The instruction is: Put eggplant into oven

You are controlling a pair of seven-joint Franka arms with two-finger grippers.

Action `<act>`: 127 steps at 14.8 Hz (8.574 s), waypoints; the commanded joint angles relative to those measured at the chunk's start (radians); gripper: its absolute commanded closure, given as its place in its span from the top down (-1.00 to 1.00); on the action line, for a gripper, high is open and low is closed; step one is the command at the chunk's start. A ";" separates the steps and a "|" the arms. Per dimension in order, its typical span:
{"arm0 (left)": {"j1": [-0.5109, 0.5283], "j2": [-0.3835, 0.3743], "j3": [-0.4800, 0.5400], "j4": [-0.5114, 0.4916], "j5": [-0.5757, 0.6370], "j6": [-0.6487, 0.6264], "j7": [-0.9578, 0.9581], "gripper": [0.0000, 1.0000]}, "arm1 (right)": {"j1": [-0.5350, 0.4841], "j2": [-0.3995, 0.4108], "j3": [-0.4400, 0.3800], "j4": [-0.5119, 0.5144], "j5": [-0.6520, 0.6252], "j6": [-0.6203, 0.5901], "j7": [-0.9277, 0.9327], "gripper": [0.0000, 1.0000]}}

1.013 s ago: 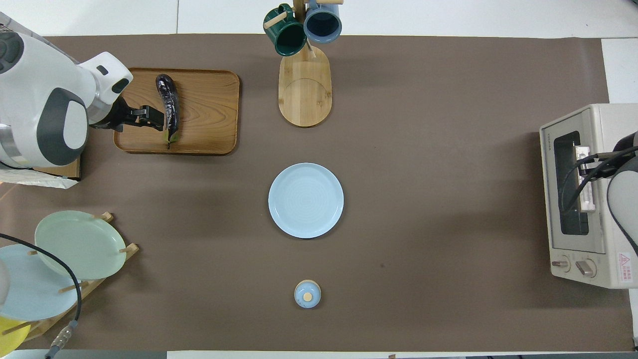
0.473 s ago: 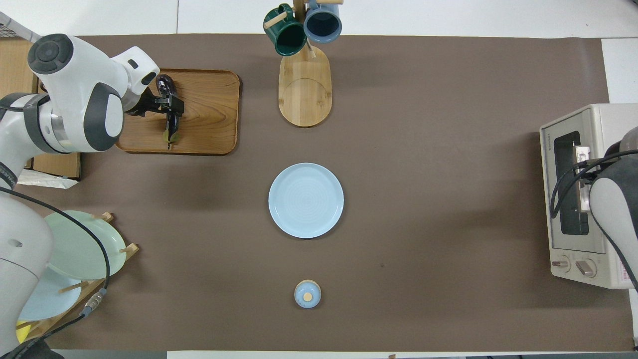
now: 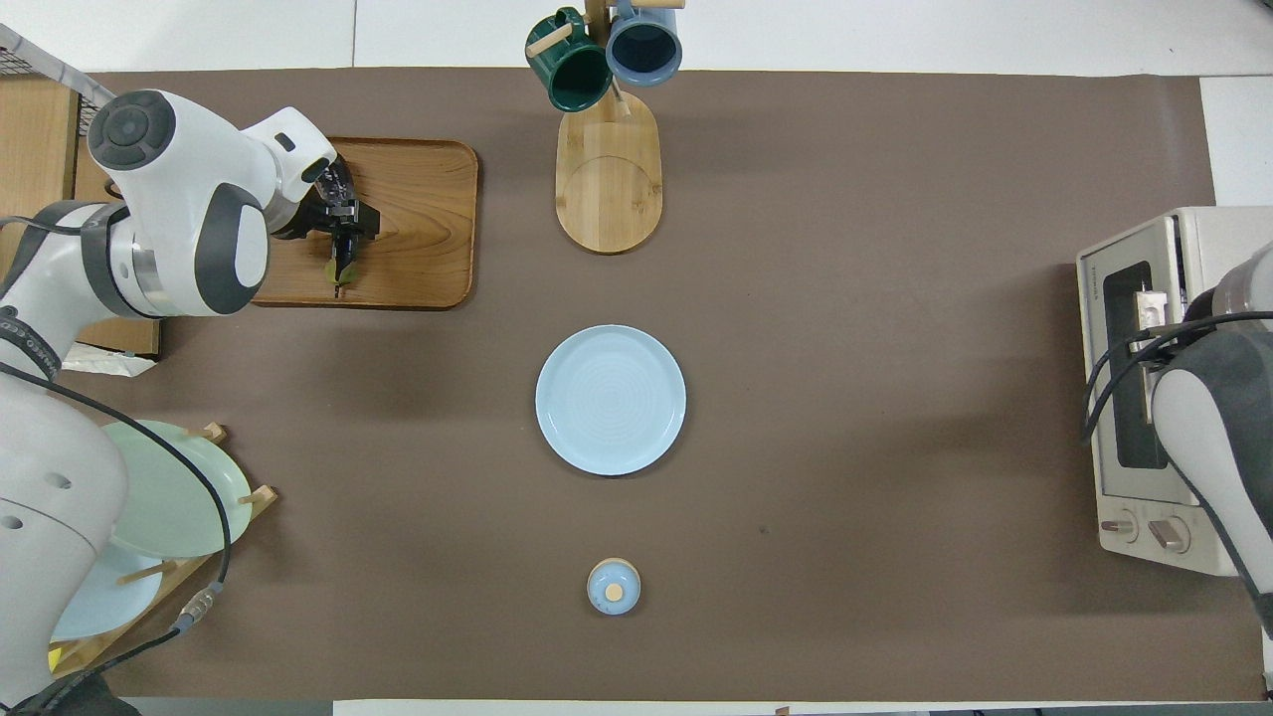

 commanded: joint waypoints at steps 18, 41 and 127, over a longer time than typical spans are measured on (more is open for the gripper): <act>-0.226 -0.385 0.005 -0.172 -0.172 -0.267 -0.348 -1.00 | 0.138 0.129 0.008 -0.265 0.129 0.467 0.145 -1.00; -0.539 -0.373 0.017 -0.402 -0.171 0.030 -0.479 1.00 | 0.305 0.175 0.074 0.117 0.395 0.145 0.159 1.00; 0.092 -0.589 -0.052 -0.012 0.029 -0.745 0.005 1.00 | 0.171 0.148 0.071 -0.216 0.085 0.384 0.210 -1.00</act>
